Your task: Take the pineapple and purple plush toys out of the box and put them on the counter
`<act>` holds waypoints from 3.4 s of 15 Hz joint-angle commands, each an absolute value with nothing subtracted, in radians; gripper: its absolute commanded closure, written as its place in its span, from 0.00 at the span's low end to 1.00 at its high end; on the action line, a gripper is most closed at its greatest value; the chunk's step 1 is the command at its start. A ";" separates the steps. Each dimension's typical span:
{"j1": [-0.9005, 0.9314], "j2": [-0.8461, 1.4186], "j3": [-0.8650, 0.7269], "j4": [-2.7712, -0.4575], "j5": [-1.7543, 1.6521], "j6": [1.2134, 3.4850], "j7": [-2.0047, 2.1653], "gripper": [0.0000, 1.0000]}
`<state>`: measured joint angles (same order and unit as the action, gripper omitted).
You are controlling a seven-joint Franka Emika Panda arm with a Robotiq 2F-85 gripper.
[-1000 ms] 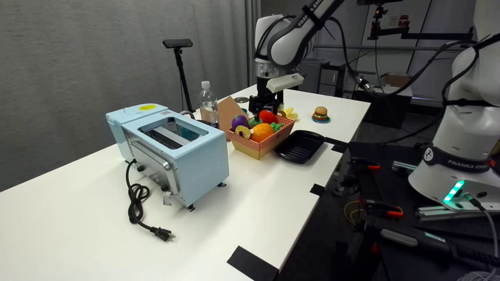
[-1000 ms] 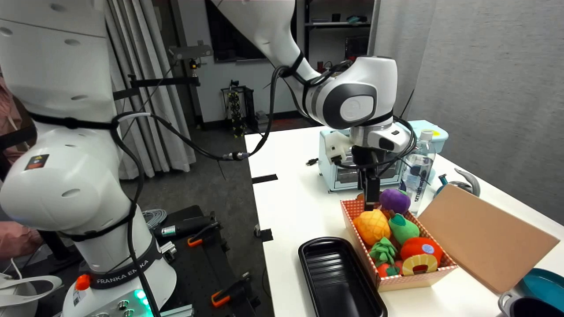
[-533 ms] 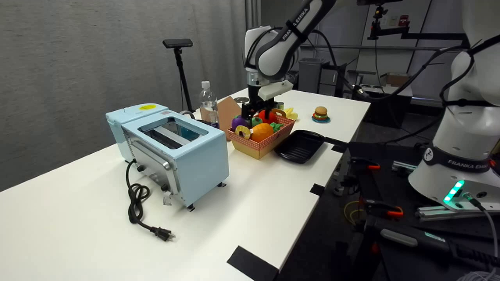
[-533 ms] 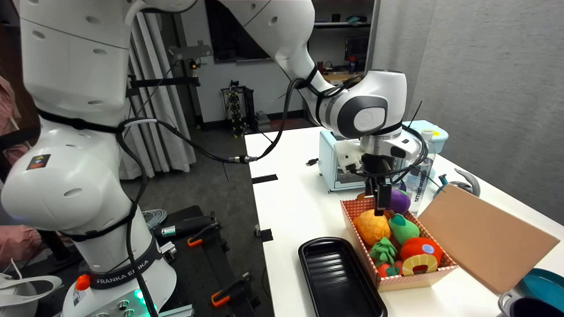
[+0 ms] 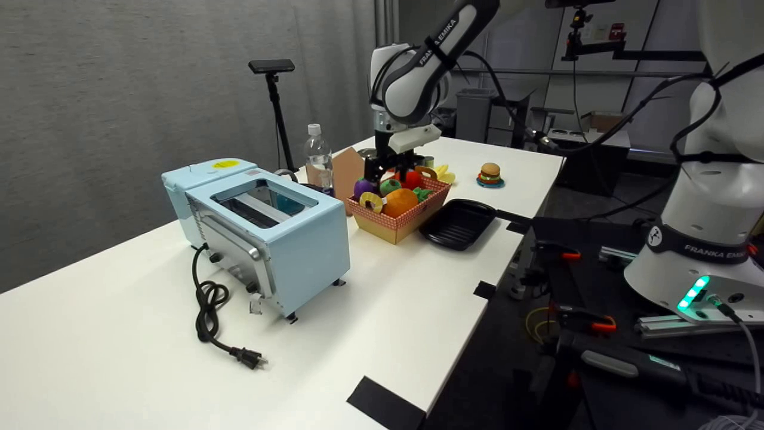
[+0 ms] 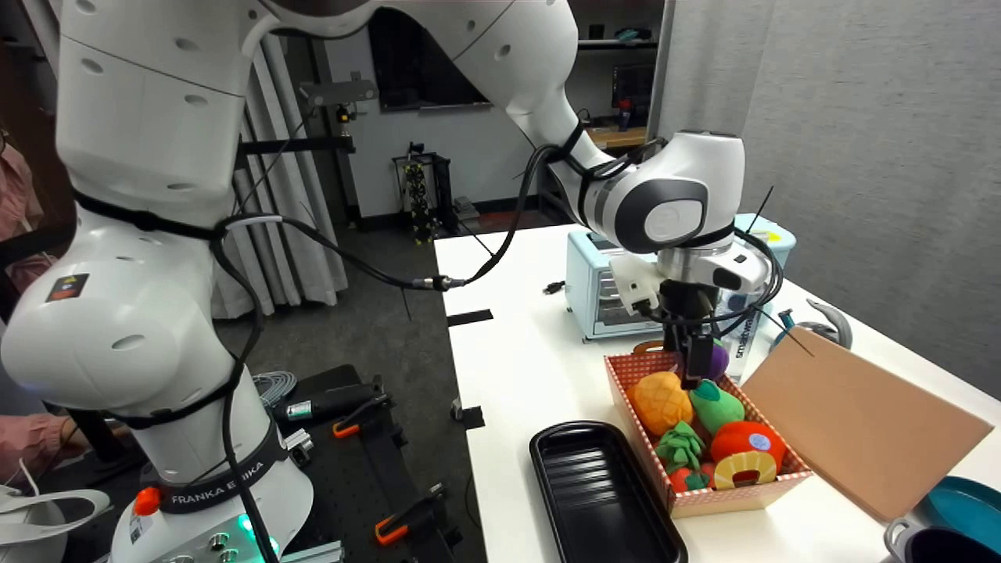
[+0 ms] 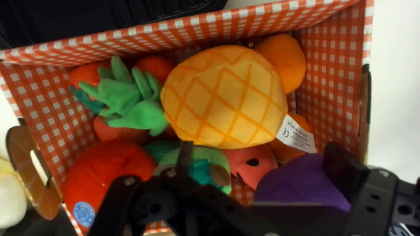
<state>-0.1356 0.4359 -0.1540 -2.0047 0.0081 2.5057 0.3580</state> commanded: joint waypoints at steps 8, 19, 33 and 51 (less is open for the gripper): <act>-0.167 0.499 -0.166 -1.999 0.105 2.528 0.315 0.05; -0.169 0.485 -0.187 -2.024 0.111 2.526 0.334 0.88; -0.039 0.153 -0.174 -2.328 0.042 2.675 0.384 0.97; -0.089 -0.147 -0.134 -2.640 0.313 2.814 0.368 0.97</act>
